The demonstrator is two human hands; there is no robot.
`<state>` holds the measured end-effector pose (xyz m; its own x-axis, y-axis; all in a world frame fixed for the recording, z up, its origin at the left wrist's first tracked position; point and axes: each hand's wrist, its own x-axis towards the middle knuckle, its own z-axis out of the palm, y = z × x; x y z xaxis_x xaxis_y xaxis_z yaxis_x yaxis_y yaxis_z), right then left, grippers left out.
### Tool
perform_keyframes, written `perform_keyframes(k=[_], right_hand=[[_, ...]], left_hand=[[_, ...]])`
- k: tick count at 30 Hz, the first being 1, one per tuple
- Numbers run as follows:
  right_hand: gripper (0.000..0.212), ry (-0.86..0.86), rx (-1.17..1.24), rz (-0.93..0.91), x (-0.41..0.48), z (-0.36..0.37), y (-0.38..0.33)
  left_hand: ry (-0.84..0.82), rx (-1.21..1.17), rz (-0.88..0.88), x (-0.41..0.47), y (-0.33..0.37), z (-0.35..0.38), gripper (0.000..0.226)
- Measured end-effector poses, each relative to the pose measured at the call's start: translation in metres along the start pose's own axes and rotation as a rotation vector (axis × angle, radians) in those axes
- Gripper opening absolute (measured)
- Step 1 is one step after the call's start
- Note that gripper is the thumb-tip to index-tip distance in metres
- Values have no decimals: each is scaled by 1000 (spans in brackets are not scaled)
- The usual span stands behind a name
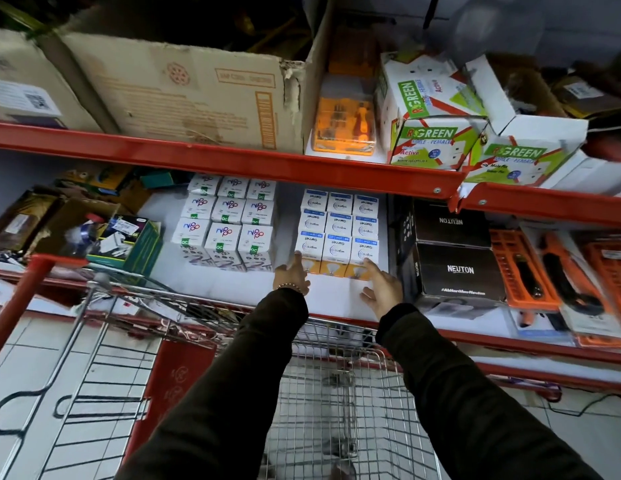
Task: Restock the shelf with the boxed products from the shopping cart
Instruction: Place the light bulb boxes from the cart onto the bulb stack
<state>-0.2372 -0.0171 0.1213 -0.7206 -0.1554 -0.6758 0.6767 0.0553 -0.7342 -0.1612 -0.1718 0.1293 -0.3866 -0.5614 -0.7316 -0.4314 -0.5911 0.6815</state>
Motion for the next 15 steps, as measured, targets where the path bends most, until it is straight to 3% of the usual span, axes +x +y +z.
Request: perform_keyframes(k=[3, 8, 12, 15], right_hand=[[52, 16, 28, 38, -16, 11, 10], [61, -114, 58, 155, -43, 62, 30], [35, -249, 46, 115, -53, 114, 32], [37, -317, 19, 85, -52, 147, 28]], left_hand=[[12, -119, -12, -9, -3, -25, 64], [36, -239, 4, -8, 1, -77, 73], [65, -222, 24, 8, 22, -112, 78], [61, -143, 6, 27, 37, -127, 78]])
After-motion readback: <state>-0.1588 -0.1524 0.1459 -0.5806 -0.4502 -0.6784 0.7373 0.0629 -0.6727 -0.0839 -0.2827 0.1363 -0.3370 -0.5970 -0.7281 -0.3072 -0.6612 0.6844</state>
